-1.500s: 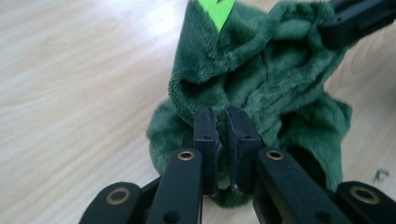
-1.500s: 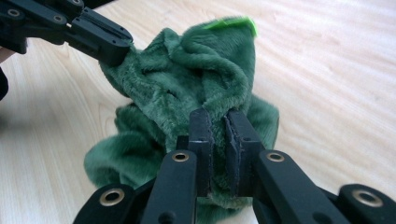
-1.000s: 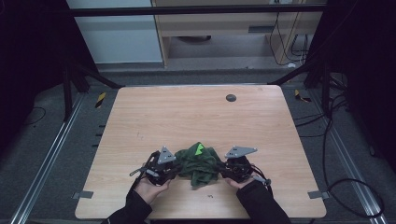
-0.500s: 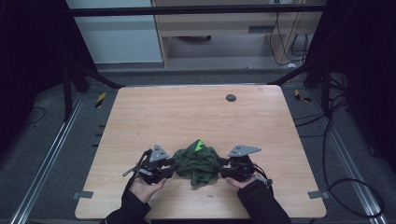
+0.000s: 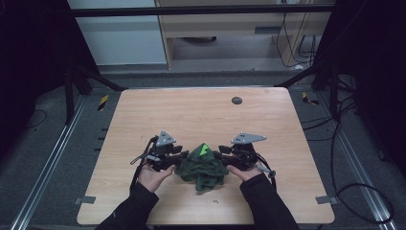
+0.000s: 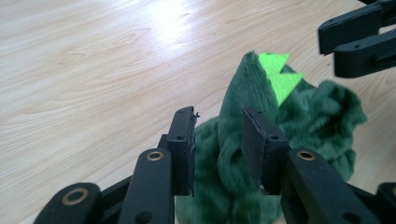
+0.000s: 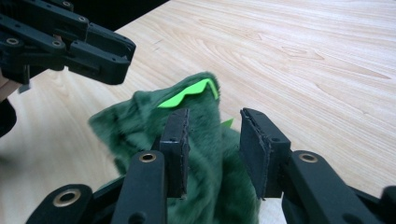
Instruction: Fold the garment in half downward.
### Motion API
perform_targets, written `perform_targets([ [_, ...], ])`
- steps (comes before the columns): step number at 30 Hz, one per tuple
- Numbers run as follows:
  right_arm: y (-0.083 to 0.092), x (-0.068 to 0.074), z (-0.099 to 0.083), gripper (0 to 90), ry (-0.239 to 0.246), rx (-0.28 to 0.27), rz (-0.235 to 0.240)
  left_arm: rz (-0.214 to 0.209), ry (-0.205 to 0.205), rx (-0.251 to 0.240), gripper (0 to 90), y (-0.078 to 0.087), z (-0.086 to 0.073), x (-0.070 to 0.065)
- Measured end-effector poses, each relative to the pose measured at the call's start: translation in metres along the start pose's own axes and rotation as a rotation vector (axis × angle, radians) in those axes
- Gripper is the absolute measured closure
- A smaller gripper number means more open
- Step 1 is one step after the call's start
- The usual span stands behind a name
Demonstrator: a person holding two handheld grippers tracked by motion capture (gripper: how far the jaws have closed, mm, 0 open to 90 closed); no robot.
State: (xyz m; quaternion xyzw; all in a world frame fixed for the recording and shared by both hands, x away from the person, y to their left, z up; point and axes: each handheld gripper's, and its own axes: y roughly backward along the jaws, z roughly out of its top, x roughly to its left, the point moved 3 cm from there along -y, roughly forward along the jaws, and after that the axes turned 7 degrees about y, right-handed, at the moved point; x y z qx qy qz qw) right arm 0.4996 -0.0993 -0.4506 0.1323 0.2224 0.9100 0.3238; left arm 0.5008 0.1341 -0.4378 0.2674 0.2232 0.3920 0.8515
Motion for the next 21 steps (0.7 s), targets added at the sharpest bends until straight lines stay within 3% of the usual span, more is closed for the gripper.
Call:
perform_targets([
  [11, -0.022, 0.005, -0.015, 67.4, -0.003, 0.092, 0.033, -0.018, -0.012, 0.105, 73.7, -0.028, -0.018, -0.001],
  [21, -0.025, 0.007, -0.021, 86.4, -0.001, 0.121, 0.054, -0.053, -0.016, 0.128, 86.0, -0.032, -0.023, -0.003],
])
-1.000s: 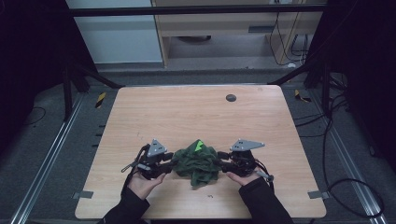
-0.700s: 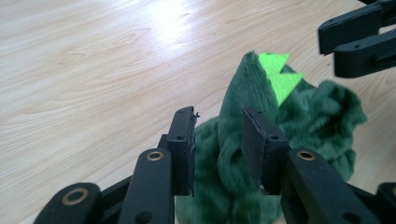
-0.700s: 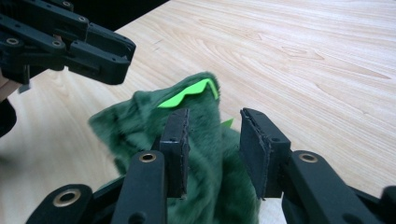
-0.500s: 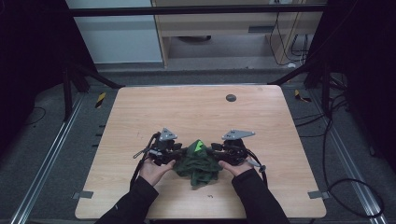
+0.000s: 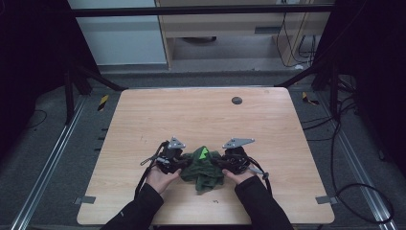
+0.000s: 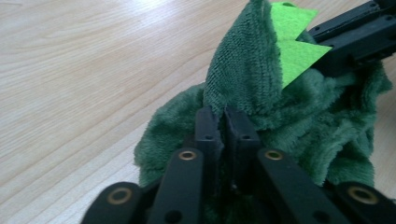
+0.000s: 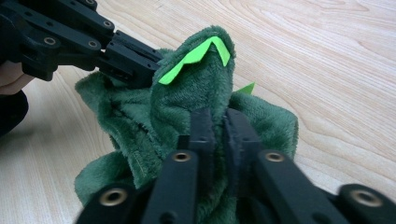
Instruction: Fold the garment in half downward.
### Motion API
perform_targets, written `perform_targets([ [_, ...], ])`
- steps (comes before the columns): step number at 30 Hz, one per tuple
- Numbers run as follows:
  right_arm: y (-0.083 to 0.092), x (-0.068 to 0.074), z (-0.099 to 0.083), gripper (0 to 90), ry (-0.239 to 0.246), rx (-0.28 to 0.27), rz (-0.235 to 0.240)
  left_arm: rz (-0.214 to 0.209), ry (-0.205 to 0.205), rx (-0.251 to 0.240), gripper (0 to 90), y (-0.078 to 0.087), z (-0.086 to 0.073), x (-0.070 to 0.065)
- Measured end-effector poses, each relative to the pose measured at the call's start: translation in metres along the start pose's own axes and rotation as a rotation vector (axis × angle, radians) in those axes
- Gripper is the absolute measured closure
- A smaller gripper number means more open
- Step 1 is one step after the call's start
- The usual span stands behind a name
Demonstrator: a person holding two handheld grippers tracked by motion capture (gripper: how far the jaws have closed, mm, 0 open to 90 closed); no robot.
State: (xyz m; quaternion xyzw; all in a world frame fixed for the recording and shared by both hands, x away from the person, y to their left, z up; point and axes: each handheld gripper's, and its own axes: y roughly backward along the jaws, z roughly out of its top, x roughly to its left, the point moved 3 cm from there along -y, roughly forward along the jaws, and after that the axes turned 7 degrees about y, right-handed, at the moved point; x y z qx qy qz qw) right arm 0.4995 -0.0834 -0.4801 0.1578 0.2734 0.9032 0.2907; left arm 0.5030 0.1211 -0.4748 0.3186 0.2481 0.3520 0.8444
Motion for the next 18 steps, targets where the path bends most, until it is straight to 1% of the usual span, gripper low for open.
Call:
perform_targets([
  [2, 0.001, 0.001, 0.0, 87.8, 0.005, -0.003, -0.002, -0.001, -0.002, 0.005, 87.2, 0.0, -0.001, -0.001],
  [3, 0.002, 0.001, 0.001, 87.9, 0.004, -0.004, -0.001, -0.006, -0.01, 0.011, 87.6, 0.001, -0.001, -0.002],
  [4, 0.003, 0.001, 0.002, 88.1, 0.01, -0.013, -0.003, -0.009, -0.004, -0.002, 87.8, 0.003, -0.001, -0.004],
  [5, 0.005, 0.002, 0.003, 88.1, 0.008, -0.025, -0.003, -0.003, -0.012, -0.006, 88.0, 0.005, 0.0, -0.004],
  [6, 0.006, 0.002, 0.003, 88.2, 0.005, -0.025, -0.001, -0.009, -0.011, -0.015, 88.0, 0.008, 0.0, -0.006],
  [9, 0.011, 0.005, 0.004, 88.2, 0.018, -0.037, 0.008, -0.022, -0.03, -0.032, 88.1, 0.02, -0.002, -0.012],
  [10, 0.014, 0.007, 0.004, 88.1, 0.018, -0.038, 0.013, -0.028, -0.037, -0.034, 88.1, 0.025, -0.004, -0.014],
  [13, 0.021, 0.014, 0.003, 87.8, 0.037, -0.046, 0.031, -0.045, -0.055, -0.049, 88.1, 0.036, -0.012, -0.023],
  [15, 0.025, 0.019, 0.001, 87.5, 0.046, -0.047, 0.043, -0.057, -0.072, -0.049, 88.1, 0.043, -0.02, -0.029],
  [17, 0.028, 0.024, -0.003, 87.0, 0.057, -0.044, 0.055, -0.068, -0.081, -0.045, 88.1, 0.045, -0.027, -0.033],
  [18, 0.03, 0.026, -0.006, 86.6, 0.055, -0.04, 0.062, -0.075, -0.084, -0.04, 88.0, 0.045, -0.032, -0.036],
])
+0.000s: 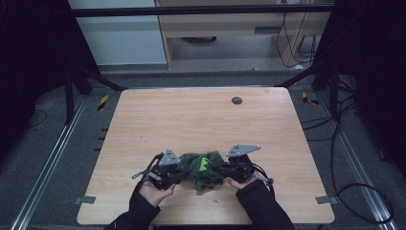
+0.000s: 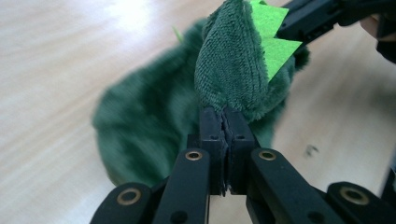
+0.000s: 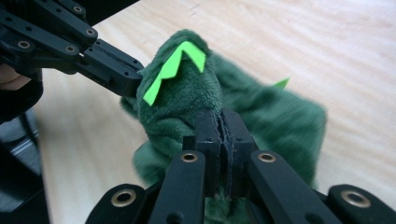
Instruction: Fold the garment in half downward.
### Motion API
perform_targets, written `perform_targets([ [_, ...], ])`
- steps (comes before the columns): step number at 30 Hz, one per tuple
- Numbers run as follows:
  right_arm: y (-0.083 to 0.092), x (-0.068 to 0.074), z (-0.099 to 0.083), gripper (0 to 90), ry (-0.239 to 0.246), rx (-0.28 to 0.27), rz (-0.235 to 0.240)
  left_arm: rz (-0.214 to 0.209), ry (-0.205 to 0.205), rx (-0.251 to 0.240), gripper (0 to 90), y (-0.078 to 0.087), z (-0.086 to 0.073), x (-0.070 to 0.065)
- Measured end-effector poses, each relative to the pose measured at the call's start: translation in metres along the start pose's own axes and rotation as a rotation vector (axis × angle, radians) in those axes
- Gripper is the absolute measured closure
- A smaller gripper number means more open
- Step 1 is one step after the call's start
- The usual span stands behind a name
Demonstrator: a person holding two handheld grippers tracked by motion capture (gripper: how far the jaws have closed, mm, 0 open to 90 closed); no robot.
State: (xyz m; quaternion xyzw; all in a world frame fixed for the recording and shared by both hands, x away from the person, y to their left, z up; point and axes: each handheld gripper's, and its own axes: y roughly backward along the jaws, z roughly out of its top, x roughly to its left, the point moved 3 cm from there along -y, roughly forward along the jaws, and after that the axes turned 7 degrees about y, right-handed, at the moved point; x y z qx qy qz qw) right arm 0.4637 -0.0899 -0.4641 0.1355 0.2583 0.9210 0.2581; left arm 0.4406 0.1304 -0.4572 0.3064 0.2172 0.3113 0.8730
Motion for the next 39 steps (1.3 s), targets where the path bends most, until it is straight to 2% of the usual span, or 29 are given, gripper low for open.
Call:
perform_targets([
  [5, 0.003, 0.011, -0.017, 85.3, 0.001, 0.026, 0.025, -0.015, -0.028, 0.037, 87.7, -0.005, -0.017, -0.011],
  [11, 0.003, 0.021, -0.028, 80.0, 0.0, 0.055, 0.038, -0.02, -0.034, 0.063, 86.8, -0.006, -0.029, -0.015],
  [15, 0.01, 0.019, -0.027, 79.1, -0.005, 0.036, 0.023, 0.003, -0.01, 0.023, 83.9, 0.007, -0.027, -0.01],
  [19, 0.019, 0.013, -0.02, 79.6, -0.022, -0.008, -0.002, 0.028, 0.034, -0.026, 81.3, 0.021, -0.019, 0.005],
  [24, 0.016, 0.004, -0.008, 82.5, -0.031, -0.046, -0.043, 0.052, 0.064, -0.051, 80.8, 0.029, -0.009, 0.014],
  [27, 0.007, -0.001, -0.003, 87.2, -0.059, -0.049, -0.043, 0.064, 0.068, -0.065, 84.1, 0.024, 0.004, 0.018],
  [30, -0.002, -0.003, 0.0, 90.0, -0.066, -0.038, -0.048, 0.067, 0.076, -0.047, 89.5, 0.011, 0.011, 0.02],
  [34, -0.007, 0.002, 0.001, 90.0, -0.056, -0.022, -0.03, 0.055, 0.064, -0.017, 89.8, -0.003, 0.007, 0.013],
  [39, -0.005, 0.008, -0.003, 90.0, -0.048, -0.007, -0.001, 0.034, 0.041, 0.008, 89.8, -0.005, -0.002, 0.0],
])
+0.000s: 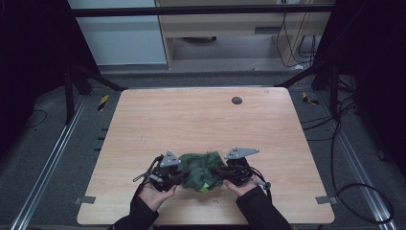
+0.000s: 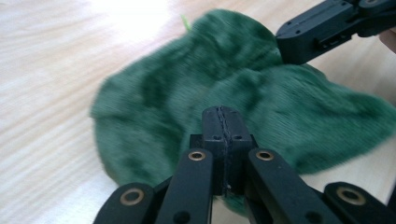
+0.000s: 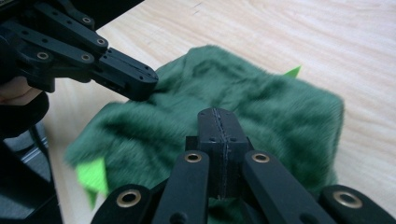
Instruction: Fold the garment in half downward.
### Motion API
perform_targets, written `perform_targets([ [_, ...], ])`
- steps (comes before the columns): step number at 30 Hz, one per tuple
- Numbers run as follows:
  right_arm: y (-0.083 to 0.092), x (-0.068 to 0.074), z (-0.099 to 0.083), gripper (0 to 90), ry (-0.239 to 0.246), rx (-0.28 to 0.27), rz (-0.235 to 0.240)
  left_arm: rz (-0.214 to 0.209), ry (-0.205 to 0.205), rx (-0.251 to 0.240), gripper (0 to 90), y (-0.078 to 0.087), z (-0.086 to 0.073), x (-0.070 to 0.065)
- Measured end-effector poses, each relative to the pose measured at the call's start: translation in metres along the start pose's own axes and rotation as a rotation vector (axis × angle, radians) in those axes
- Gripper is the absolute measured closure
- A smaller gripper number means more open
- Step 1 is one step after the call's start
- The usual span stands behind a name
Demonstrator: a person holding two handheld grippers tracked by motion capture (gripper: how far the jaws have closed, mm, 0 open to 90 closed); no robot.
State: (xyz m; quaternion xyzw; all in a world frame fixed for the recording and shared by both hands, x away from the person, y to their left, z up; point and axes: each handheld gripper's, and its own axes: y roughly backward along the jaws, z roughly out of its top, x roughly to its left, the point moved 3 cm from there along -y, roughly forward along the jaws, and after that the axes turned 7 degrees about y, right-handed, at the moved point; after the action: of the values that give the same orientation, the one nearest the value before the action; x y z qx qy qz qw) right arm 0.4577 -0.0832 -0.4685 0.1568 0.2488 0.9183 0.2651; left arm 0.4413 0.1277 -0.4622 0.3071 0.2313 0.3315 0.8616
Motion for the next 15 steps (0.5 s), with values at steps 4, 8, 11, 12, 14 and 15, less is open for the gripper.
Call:
perform_targets([
  [4, 0.004, 0.006, -0.01, 90.0, 0.012, 0.029, 0.024, -0.024, -0.004, 0.019, 89.7, 0.001, -0.01, -0.006],
  [8, 0.004, 0.009, -0.02, 90.0, 0.016, 0.067, 0.035, -0.043, -0.021, 0.038, 89.7, -0.002, -0.017, -0.013],
  [11, 0.001, 0.01, -0.026, 90.0, 0.027, 0.103, 0.026, -0.04, -0.036, 0.062, 89.6, -0.006, -0.02, -0.016],
  [12, 0.0, 0.01, -0.027, 90.0, 0.03, 0.108, 0.021, -0.04, -0.035, 0.065, 89.6, -0.007, -0.021, -0.015],
  [14, -0.001, 0.009, -0.029, 90.0, 0.032, 0.115, 0.014, -0.035, -0.03, 0.064, 89.4, -0.006, -0.021, -0.013],
  [15, -0.001, 0.009, -0.028, 90.0, 0.03, 0.11, 0.015, -0.035, -0.025, 0.057, 89.1, -0.005, -0.02, -0.011],
])
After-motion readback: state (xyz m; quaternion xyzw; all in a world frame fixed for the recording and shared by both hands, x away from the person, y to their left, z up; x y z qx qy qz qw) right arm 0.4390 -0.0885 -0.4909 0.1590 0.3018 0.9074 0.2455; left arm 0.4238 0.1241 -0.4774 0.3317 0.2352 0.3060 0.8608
